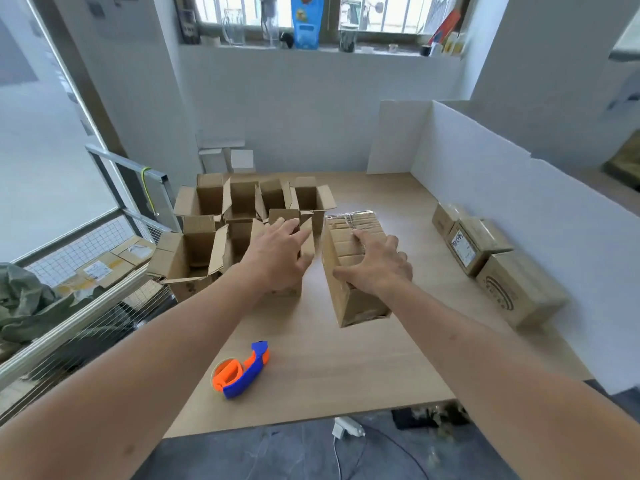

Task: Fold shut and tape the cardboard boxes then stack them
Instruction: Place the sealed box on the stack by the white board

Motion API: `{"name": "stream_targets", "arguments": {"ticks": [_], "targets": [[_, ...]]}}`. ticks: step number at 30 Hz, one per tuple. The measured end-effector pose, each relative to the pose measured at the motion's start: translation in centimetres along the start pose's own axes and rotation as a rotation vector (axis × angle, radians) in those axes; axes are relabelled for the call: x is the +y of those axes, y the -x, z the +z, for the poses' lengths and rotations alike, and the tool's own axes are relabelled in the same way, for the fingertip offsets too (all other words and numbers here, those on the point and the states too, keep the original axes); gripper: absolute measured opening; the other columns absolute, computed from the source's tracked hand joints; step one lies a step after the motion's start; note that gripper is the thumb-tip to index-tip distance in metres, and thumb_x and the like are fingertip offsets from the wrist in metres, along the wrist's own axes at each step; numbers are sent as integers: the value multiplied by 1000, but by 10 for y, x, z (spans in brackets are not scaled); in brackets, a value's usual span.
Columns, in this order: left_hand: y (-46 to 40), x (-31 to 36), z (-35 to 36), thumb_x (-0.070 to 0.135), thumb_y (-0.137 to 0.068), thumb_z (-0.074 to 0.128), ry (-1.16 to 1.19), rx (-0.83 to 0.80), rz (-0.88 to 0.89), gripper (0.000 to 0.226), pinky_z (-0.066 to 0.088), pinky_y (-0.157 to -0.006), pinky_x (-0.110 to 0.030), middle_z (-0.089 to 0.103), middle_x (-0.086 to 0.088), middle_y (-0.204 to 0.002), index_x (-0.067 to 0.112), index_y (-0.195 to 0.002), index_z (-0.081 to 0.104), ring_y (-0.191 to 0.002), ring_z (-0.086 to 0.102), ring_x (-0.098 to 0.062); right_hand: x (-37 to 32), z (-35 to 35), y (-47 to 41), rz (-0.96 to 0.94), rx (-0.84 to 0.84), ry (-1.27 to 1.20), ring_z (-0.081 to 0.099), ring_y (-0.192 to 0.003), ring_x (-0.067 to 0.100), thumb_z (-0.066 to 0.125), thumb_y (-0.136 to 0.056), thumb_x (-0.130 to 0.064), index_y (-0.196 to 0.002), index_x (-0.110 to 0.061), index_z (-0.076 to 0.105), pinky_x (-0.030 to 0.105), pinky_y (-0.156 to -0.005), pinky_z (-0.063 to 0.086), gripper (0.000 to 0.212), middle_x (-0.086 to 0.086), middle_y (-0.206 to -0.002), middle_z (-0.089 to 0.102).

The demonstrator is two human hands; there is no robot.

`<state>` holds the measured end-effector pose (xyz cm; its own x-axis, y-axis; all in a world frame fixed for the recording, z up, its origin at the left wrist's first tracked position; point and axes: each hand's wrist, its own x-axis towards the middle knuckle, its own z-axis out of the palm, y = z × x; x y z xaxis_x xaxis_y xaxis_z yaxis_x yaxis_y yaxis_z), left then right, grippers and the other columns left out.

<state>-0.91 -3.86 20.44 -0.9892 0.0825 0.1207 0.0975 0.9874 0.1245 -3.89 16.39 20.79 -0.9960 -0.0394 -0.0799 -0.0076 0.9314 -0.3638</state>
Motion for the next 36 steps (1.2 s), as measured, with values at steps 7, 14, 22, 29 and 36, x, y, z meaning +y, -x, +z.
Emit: {"name": "stream_targets", "arguments": {"ticks": [7,14,22,29,36], "targets": [[-41,87,-32,49,-104,43,0,53,28,63,17,-127,-50,26,-6,-167,23,-160,30,-156,19,-28,56,-78,-11,-32,49,-21,52,-113,34,72,-58,-70,-143,-53,37,43,-95,44,93,6,-130,40],[-81,168,-37,52,-104,43,-16,90,47,63,17,-126,-49,29,-6,-166,24,-159,33,-155,21,-29,128,-131,-24,-33,90,-27,53,-118,33,73,-57,-70,-141,-51,41,42,-95,46,92,6,-130,40],[-125,223,-13,51,-104,43,7,38,38,63,17,-127,-48,27,-6,-167,25,-160,31,-155,21,-30,193,-143,-60,15,80,-31,52,-124,35,70,-56,-71,-145,-54,37,45,-100,45,97,9,-143,39],[-195,240,25,47,-105,42,17,-26,78,60,18,-126,-50,29,-8,-166,22,-159,32,-155,20,-32,225,-138,-125,74,64,-44,52,-124,34,72,-55,-70,-146,-53,37,44,-101,45,99,7,-139,41],[-277,243,53,46,-106,42,29,-79,109,59,16,-125,-48,33,-8,-163,22,-158,33,-155,20,-32,244,-139,-201,138,62,-75,52,-121,36,72,-57,-68,-146,-51,38,47,-104,45,97,6,-137,41]]}}
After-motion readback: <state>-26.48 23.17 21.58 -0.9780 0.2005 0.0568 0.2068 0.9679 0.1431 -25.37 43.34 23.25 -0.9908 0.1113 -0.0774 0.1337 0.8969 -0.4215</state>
